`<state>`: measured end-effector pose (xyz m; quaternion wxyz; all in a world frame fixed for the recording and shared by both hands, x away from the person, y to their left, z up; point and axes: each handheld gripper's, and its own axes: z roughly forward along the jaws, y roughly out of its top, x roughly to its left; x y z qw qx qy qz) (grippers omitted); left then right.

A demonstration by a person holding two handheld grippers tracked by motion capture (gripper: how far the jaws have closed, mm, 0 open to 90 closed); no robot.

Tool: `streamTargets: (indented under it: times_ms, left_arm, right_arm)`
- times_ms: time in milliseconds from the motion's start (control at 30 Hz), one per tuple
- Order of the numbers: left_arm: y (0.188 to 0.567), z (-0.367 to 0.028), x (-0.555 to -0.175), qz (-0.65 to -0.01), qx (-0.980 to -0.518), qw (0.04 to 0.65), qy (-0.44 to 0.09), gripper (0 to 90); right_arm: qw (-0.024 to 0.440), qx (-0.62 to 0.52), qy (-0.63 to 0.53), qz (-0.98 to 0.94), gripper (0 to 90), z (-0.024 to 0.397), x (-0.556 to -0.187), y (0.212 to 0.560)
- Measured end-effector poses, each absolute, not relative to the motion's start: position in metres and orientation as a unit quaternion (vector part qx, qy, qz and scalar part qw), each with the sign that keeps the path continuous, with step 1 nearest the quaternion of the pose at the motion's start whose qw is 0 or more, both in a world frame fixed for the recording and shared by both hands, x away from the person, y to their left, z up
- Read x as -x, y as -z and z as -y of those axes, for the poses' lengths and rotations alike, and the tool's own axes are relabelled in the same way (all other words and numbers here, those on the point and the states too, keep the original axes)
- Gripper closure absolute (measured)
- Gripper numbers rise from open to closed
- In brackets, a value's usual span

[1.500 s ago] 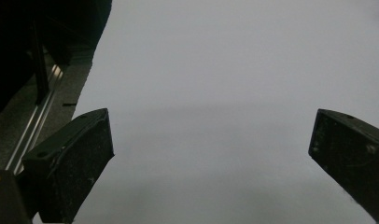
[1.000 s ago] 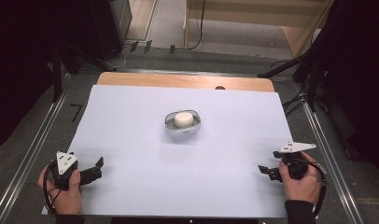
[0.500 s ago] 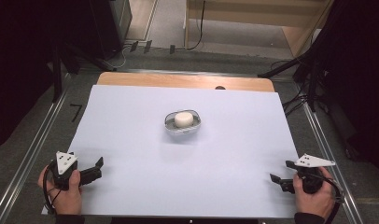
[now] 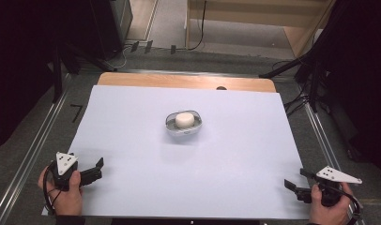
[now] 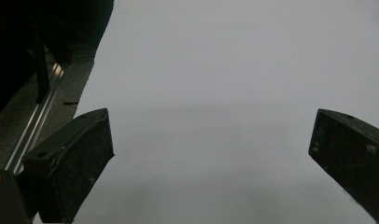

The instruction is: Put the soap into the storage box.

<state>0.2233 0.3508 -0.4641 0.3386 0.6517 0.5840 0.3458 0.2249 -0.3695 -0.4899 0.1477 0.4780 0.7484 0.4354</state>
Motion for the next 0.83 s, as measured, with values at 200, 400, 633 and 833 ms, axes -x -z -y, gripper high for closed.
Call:
streamTargets:
  times_ms: [200, 400, 633, 833]
  left_arm:
    - [0.464, -0.351, -0.223, -0.584, -0.652, 0.338, -0.346, 0.2]
    - [0.464, -0.35, -0.224, -0.583, -0.653, 0.337, -0.346, 0.1]
    - [0.464, -0.35, -0.224, -0.583, -0.653, 0.337, -0.346, 0.2]
    - [0.464, -0.35, -0.224, -0.583, -0.654, 0.336, -0.346, 0.2]
  right_arm:
    - [0.157, -0.48, -0.443, -0.741, 13.2, 0.365, -0.225, 0.49]
    - [0.152, -0.481, -0.428, -0.75, 13.4, 0.361, -0.227, 0.492]
    - [0.153, -0.484, -0.43, -0.747, 13.6, 0.362, -0.227, 0.493]
    - [0.15, -0.483, -0.428, -0.749, 13.7, 0.361, -0.228, 0.493]
